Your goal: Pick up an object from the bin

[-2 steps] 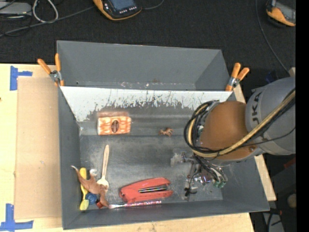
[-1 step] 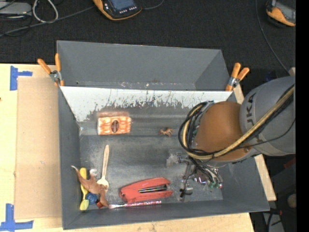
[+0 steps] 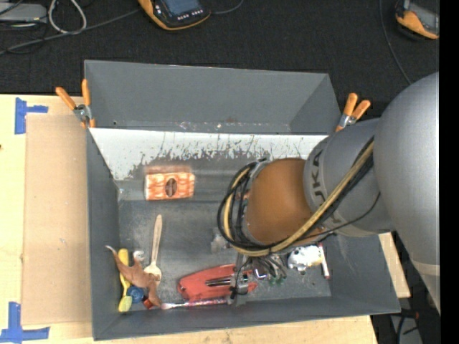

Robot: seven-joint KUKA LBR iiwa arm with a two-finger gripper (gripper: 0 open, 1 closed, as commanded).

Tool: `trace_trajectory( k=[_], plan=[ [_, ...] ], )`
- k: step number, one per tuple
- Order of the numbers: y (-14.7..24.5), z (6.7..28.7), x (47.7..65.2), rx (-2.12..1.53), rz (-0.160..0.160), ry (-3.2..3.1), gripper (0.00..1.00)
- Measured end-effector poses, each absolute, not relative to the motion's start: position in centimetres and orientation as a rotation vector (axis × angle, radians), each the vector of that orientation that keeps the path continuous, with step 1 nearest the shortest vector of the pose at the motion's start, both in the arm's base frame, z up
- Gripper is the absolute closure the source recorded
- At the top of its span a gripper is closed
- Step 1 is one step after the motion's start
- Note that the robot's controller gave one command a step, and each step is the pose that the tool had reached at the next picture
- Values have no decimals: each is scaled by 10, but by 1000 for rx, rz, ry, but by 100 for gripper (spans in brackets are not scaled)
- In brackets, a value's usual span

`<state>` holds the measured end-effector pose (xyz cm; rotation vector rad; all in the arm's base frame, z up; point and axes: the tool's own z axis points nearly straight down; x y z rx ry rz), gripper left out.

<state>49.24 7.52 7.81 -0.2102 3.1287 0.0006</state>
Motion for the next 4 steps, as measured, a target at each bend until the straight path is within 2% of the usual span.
trace_trajectory(
  k=[1,2,3,4],
  plan=[
    [161,73,491,-199,-1,3130,100],
    [152,74,491,-184,-2,3131,0],
    [146,75,490,-175,-3,3132,0],
    [88,70,507,-56,-3,3137,100]
  ],
)
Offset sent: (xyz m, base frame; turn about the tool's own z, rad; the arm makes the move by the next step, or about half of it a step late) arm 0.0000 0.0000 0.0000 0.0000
